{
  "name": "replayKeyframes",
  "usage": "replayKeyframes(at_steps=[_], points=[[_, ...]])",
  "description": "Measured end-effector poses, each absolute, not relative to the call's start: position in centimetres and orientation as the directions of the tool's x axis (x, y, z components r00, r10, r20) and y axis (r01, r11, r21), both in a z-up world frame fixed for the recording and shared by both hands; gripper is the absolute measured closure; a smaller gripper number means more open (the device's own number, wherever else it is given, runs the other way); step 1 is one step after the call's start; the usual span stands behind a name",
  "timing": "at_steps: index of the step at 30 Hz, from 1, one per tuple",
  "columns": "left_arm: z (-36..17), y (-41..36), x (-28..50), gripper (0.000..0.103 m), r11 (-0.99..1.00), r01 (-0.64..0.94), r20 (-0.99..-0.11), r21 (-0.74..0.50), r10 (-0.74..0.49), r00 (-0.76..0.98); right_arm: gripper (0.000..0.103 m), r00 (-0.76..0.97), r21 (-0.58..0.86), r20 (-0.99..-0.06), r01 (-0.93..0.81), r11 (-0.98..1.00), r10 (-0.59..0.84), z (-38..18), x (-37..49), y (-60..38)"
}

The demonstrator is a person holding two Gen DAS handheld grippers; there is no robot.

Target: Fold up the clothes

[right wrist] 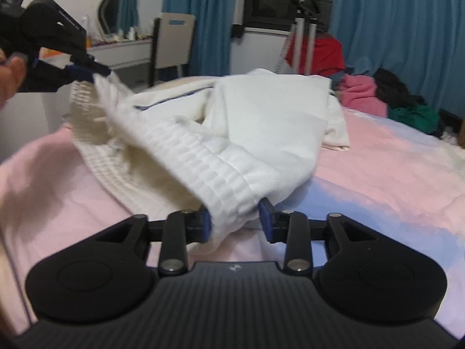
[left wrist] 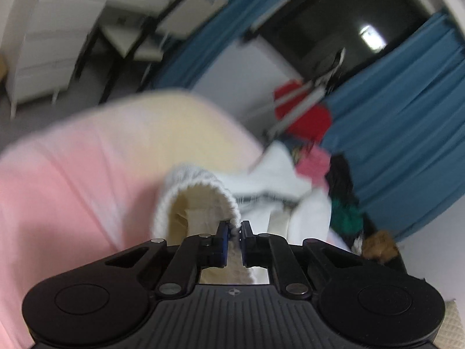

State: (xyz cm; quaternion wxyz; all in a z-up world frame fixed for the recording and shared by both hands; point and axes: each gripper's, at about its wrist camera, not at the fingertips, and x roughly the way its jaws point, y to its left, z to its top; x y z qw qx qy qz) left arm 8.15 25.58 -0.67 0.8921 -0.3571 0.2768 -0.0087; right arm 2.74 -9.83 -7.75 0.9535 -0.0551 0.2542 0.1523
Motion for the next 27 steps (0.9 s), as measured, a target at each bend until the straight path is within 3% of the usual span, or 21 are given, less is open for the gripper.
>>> replayKeyframes(at_steps=[2,4,10,14,17,18,21,23,24,27], points=[[-0.4,26.9,7.8,0.095,0.747,-0.194,-0.460,-0.636,-0.165,0.873,0.056,0.806,0.027,-0.496,-0.356,0.934,0.322,-7.4,2.5,-10.1],[-1.0,28.2,7.8,0.096,0.748,-0.258,-0.491,-0.612,-0.103,0.865,0.051,0.780,0.096,-0.494,-0.390,0.916,0.383,-7.2,2.4,-10.3],[-4.6,29.7,9.4,0.095,0.755,-0.448,-0.677,-0.480,0.006,0.736,0.050,0.706,0.354,-0.488,-0.378,0.855,0.514,-7.7,3.8,-12.1],[-4.6,29.1,9.6,0.093,0.772,-0.439,-0.685,-0.460,0.006,0.728,0.050,0.668,0.538,-0.489,-0.275,0.797,0.561,-9.2,5.5,-14.3],[-3.5,28.7,9.0,0.080,0.794,-0.398,-0.662,-0.459,-0.007,0.750,0.048,0.668,0.671,-0.447,-0.190,0.717,0.595,-10.4,6.4,-16.0],[-3.0,28.7,8.5,0.069,0.800,-0.386,-0.647,-0.459,-0.003,0.762,0.048,0.664,0.714,-0.429,-0.166,0.680,0.612,-10.8,6.7,-16.5],[-1.1,28.5,7.1,0.050,0.823,-0.350,-0.590,-0.447,0.023,0.807,0.045,0.659,0.813,-0.377,-0.102,0.574,0.651,-11.8,7.3,-17.8],[-0.2,28.1,6.8,0.037,0.847,-0.340,-0.539,-0.410,0.076,0.839,0.026,0.669,0.843,-0.351,-0.079,0.532,0.655,-12.2,7.5,-18.2],[0.0,27.6,7.0,0.029,0.855,-0.342,-0.528,-0.390,0.097,0.844,0.023,0.668,0.842,-0.355,-0.076,0.535,0.654,-12.3,7.8,-18.0],[-1.1,27.1,8.9,0.027,0.865,-0.347,-0.553,-0.364,0.099,0.827,0.022,0.664,0.838,-0.369,-0.065,0.542,0.650,-12.6,8.7,-17.4]])
